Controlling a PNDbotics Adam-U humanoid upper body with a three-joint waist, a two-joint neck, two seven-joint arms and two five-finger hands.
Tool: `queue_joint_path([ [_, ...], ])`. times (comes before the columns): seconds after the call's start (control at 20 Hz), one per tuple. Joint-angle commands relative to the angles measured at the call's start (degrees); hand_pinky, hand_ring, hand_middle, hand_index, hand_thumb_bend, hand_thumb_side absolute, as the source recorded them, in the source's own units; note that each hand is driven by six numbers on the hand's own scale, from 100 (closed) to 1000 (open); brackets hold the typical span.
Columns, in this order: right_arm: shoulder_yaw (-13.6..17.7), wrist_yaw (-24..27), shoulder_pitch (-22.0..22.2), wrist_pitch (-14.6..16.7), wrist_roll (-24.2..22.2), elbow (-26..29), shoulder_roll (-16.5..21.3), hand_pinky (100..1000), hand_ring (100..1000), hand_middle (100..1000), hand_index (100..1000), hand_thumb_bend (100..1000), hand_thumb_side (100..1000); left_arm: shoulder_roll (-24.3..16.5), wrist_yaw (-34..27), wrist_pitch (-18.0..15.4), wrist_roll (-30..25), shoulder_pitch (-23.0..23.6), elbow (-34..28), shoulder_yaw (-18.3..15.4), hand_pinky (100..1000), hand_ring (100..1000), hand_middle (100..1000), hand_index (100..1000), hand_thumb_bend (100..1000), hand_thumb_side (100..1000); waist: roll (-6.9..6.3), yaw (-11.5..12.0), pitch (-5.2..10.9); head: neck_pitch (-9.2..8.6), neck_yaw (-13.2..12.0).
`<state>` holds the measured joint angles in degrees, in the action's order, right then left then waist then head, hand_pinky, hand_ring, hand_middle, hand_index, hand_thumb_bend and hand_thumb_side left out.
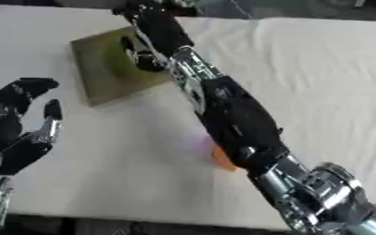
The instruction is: Pick up objects on the table and place them in the box.
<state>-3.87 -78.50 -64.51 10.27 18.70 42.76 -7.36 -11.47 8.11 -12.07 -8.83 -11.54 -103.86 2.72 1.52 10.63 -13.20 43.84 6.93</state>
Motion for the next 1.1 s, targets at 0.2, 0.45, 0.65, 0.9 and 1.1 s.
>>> queue_joint_path([
  [0.2, 0.12, 0.14, -1.25, -2.51, 1.76, 1.76, 0.92, 877, 868, 788, 973, 100, 100, -0.59, -0.07, 0.03, 0.18, -0.39, -0.93, -0.28, 912, 808, 678, 765, 131, 289, -0.3, -0.28, 0.86, 0.28, -0.21],
  [0.45, -1.22, 3.99, -1.69, -0.86, 0.49, 3.66, 2.39, 879, 867, 784, 964, 100, 100, -0.66, 0.12, 0.1, 0.43, -0.05, -0.86, -0.6, 912, 808, 678, 765, 130, 291, -0.26, -1.48, 0.92, 0.28, -0.98],
  [0.65, -4.55, 10.85, -2.39, 3.12, -3.73, 7.16, 5.56, 880, 865, 787, 962, 100, 100, -0.81, 0.4, 0.18, 0.86, 0.38, -0.82, -1.13, 911, 808, 678, 765, 130, 292, -0.19, -3.14, 1.11, 0.28, -2.16],
  [0.9, -10.78, 23.94, -1.23, 8.66, -13.14, 16.03, 12.69, 886, 869, 799, 964, 100, 163, -1.21, 0.89, 0.35, 1.63, 1.16, -0.66, -1.95, 910, 808, 678, 765, 130, 292, 0.09, -5.45, 1.57, 0.28, -4.17],
  [1.1, -14.35, 36.91, 0.9, 9.76, -20.76, 24.93, 19.68, 890, 883, 817, 968, 100, 229, -1.49, 1.26, 0.47, 2.24, 1.7, -0.55, -2.54, 910, 808, 677, 765, 130, 292, 0.31, -7.08, 1.9, 0.28, -5.58],
])
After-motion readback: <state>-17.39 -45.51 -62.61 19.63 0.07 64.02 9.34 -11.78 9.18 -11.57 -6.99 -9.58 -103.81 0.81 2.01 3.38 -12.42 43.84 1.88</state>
